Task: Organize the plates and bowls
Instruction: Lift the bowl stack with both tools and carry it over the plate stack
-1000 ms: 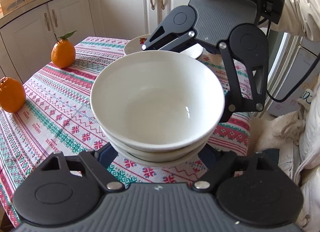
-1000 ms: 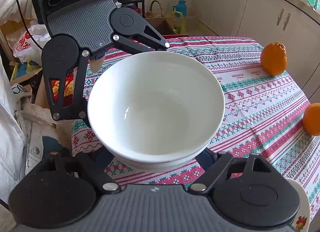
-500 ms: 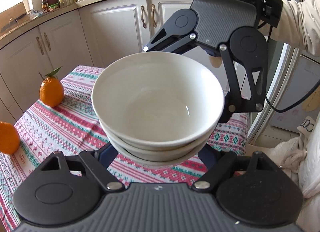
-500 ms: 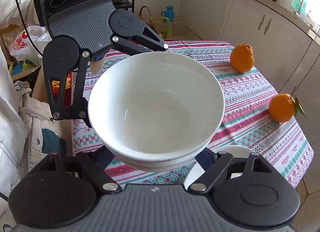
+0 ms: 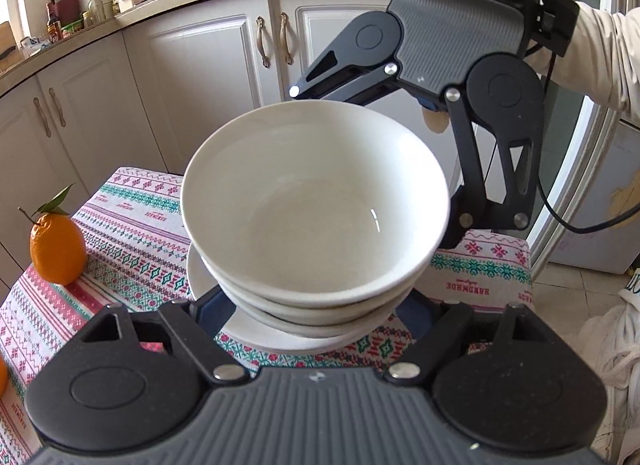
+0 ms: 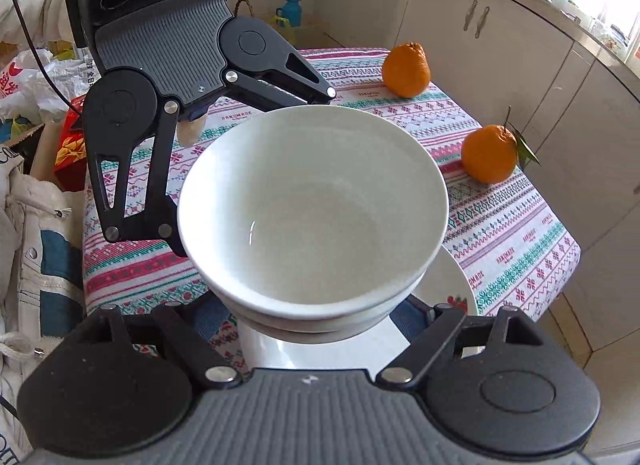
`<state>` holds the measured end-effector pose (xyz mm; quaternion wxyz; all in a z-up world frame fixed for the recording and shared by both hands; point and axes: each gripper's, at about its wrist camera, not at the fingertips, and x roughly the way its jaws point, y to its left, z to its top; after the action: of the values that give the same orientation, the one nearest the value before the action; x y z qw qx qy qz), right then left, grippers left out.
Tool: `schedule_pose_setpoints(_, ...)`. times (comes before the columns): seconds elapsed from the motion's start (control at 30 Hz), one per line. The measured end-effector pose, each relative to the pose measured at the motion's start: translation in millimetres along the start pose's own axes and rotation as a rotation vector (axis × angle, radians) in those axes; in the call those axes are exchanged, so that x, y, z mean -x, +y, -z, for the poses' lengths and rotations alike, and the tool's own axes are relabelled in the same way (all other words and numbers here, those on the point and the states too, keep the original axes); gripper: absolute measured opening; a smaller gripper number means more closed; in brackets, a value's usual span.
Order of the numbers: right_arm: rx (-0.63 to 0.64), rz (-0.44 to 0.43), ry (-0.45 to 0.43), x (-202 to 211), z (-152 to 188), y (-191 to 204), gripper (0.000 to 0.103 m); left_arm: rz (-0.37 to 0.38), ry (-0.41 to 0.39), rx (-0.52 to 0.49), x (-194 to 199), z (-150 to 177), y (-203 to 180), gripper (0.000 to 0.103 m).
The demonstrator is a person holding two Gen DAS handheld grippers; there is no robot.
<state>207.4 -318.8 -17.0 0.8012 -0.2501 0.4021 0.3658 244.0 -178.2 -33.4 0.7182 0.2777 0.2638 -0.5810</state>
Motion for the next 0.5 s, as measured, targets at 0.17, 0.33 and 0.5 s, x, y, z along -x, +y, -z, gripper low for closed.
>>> schedule_pose_setpoints(0.17,-0.032,0.002,0.008,-7,16,-18,0.089,0.013,0.012,-0.007,-24,-7,7,0.085)
schedule_pose_setpoints(0.33,-0.058,-0.009,0.013,-15,26,-28,0.089,0.022,0.029,-0.002,-35,-6,7,0.085)
schedule_pose_setpoints(0.5,-0.077,-0.013,0.011,-18,30,-34,0.089,0.018,0.030,0.011,-40,-6,11,0.085)
